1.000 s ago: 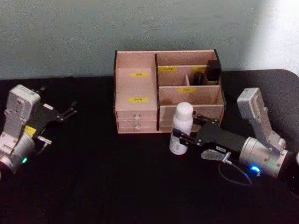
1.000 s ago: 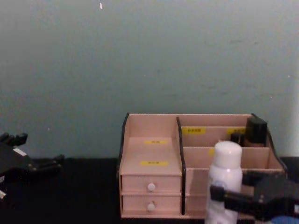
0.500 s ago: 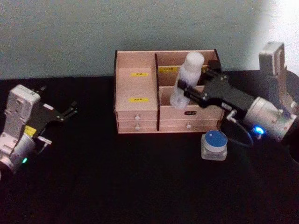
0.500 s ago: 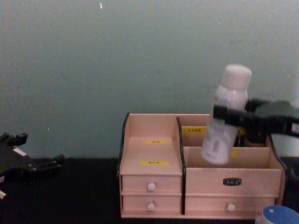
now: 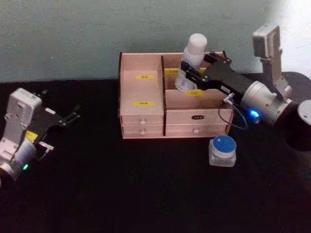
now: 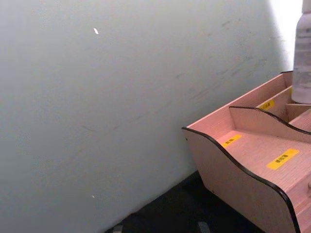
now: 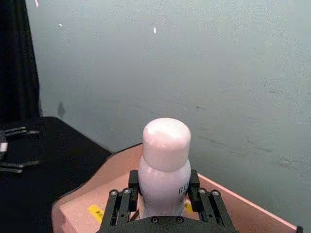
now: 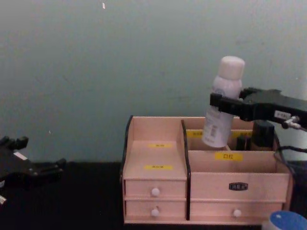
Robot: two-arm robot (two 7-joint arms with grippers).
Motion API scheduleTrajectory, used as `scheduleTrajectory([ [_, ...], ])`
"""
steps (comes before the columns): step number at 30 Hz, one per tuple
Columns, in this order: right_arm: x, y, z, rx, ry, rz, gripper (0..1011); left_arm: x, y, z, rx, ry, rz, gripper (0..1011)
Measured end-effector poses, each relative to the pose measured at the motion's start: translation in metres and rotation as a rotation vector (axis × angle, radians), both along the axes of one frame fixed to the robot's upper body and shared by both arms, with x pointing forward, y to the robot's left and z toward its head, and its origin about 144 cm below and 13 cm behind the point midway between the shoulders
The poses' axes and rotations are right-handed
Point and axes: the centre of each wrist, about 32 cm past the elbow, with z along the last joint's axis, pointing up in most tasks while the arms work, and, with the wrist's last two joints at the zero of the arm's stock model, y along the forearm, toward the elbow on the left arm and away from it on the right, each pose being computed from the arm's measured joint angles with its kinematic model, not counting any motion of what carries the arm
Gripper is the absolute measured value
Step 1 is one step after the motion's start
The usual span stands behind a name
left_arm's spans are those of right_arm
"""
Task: Pick up the facial cleanser and watermelon frost from the table and place them into the tiered storage box.
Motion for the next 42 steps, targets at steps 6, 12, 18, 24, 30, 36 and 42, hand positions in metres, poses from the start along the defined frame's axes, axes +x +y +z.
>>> scheduleTrajectory([
  [6,0.012,0.004,-0.002,-0.011,-0.004,-0.015,592,0.0,0.0,0.0,0.0,0.0,0.0,1001],
  [12,0.022,0.007,-0.004,-0.018,-0.004,-0.027,592,0.0,0.0,0.0,0.0,0.0,0.0,1001],
  [18,0.029,0.01,-0.006,-0.031,0.006,-0.035,593,0.0,0.0,0.0,0.0,0.0,0.0,1001],
  [24,0.034,0.011,-0.01,-0.042,0.02,-0.048,592,0.0,0.0,0.0,0.0,0.0,0.0,1001],
  [30,0.038,0.011,-0.016,-0.051,0.044,-0.058,593,0.0,0.0,0.0,0.0,0.0,0.0,1001],
  [36,0.04,0.012,-0.02,-0.059,0.069,-0.063,593,0.0,0.0,0.0,0.0,0.0,0.0,1001],
  [42,0.041,0.012,-0.023,-0.064,0.09,-0.063,592,0.0,0.0,0.0,0.0,0.0,0.0,1001],
])
